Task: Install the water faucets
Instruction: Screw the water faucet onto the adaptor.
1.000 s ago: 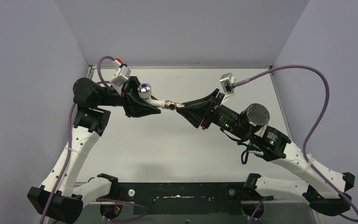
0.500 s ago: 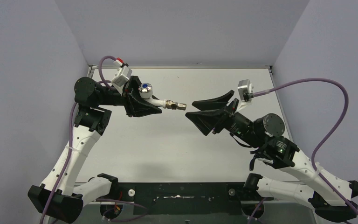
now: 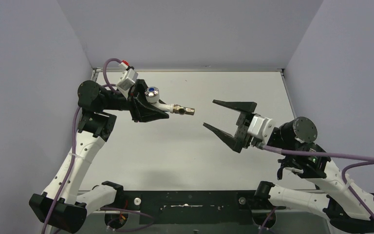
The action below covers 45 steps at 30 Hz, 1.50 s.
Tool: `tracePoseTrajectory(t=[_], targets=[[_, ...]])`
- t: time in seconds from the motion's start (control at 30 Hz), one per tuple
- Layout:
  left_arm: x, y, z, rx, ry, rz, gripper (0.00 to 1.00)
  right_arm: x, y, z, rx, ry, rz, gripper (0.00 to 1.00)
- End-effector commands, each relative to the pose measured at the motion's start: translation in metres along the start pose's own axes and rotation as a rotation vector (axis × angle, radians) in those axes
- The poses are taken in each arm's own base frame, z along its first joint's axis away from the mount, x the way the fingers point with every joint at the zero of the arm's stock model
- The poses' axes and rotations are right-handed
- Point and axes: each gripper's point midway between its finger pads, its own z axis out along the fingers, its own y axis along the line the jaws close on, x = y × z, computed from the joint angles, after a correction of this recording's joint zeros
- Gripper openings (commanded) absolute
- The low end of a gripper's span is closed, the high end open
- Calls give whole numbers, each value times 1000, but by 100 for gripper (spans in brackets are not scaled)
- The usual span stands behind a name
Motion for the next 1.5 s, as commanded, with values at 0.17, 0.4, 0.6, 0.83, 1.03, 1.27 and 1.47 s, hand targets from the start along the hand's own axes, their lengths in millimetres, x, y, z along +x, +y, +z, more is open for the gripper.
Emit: tracePoseTrajectory(t=[0.17,0.4,0.6,0.83,1.03,1.27,1.47], targets=[[-23,-16,0,-5,-32,78,0,5,9,21,-221,47,-436,59],[-23,-17,0,-5,-32,81,0,12,14,33,-258,48,-447,53],[-24,-18,0,-1,-31,83,0,18,11,39,-243,65,-451,47],[-24,-19,0,0,-30,85,0,17,8,41,-227,58,-450,39],[-24,-19,0,0,-30,85,0,21,8,43,-220,63,-450,36],[-23,-19,0,-1,-30,84,0,26,6,45,-203,76,-449,30],[-24,-20,-1,0,-31,87,0,29,3,45,-178,88,-435,22]])
